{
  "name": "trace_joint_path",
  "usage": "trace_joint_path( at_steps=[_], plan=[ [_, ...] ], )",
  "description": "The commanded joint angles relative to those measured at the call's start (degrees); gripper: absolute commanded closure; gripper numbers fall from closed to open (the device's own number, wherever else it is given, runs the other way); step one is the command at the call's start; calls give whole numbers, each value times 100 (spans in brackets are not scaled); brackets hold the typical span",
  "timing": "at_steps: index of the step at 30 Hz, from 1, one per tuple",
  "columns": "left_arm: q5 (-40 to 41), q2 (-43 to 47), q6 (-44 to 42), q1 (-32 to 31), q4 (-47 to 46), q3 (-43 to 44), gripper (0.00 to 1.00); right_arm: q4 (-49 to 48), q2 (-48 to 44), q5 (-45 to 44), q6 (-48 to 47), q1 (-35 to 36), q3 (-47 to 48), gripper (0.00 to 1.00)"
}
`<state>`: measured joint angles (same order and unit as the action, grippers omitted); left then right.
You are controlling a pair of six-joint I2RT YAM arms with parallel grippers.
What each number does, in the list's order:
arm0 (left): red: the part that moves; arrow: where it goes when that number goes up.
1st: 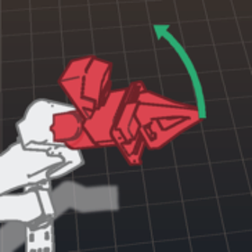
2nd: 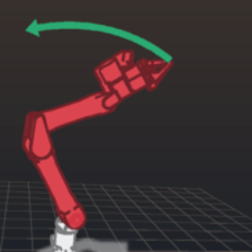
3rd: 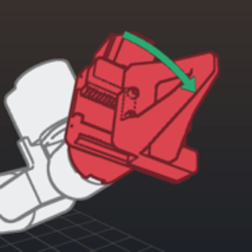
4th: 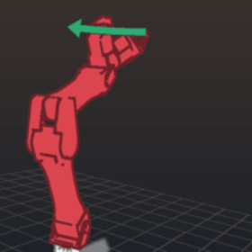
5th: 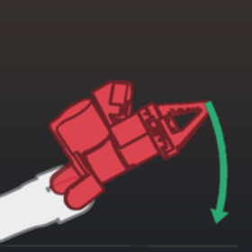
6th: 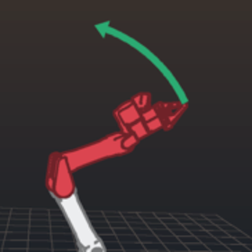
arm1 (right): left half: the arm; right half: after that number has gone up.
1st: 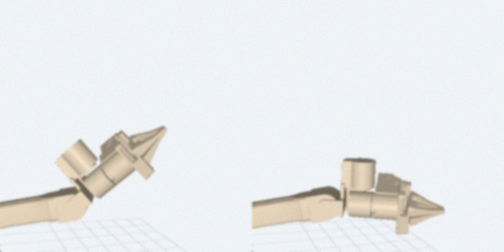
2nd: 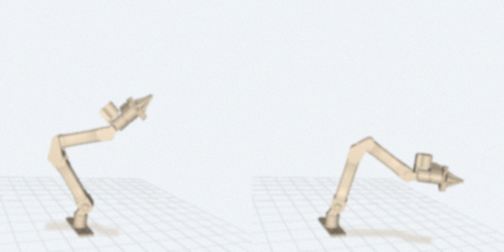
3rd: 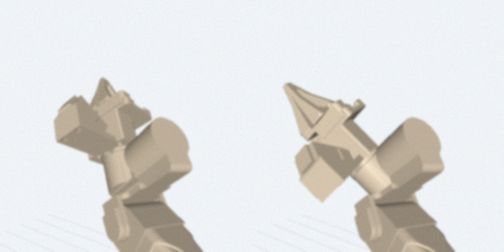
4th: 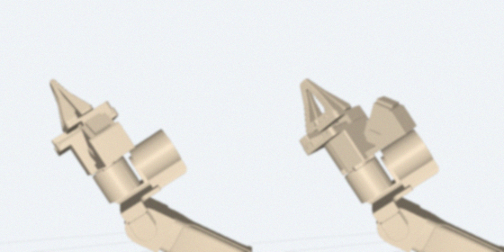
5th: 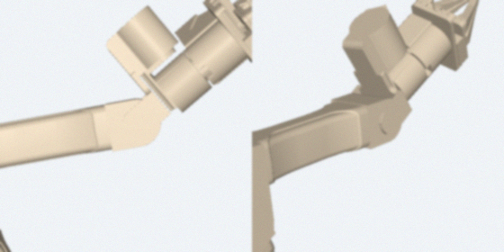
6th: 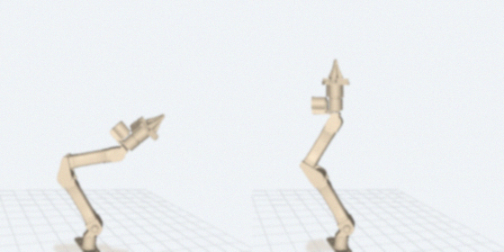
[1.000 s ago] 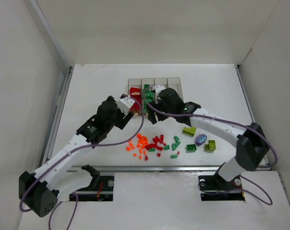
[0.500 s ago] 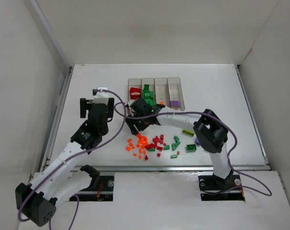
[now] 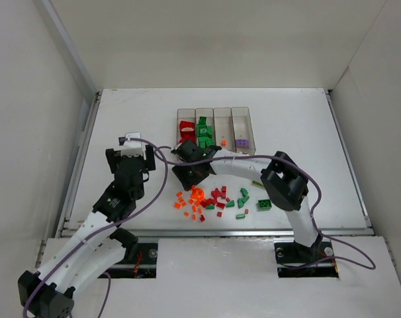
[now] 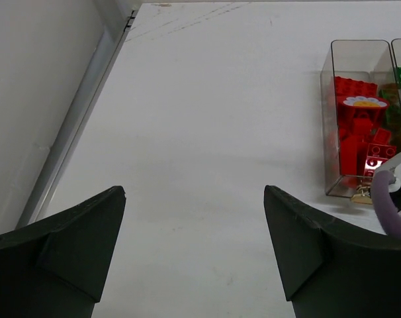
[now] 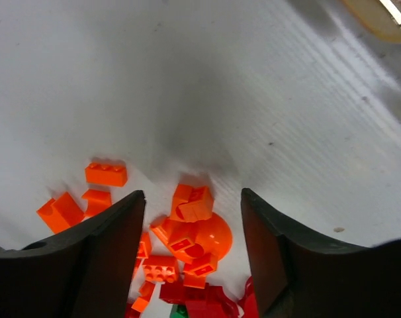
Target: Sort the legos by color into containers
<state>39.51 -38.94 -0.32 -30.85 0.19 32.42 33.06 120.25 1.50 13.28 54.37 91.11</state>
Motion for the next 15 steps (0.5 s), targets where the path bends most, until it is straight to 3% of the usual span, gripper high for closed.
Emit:
trace_joint_path(
  at_steps=[1, 9, 15],
  plan=[
    [-83, 115, 190, 35, -458, -78, 17, 69, -54, -79, 219, 223, 21, 37],
    [-83, -52, 243, 96, -239, -70, 17, 17, -36, -211, 474, 276, -128, 55],
    [-145, -184, 120, 97, 157, 308, 17, -107, -89, -282, 474, 276, -269, 86]
  ],
)
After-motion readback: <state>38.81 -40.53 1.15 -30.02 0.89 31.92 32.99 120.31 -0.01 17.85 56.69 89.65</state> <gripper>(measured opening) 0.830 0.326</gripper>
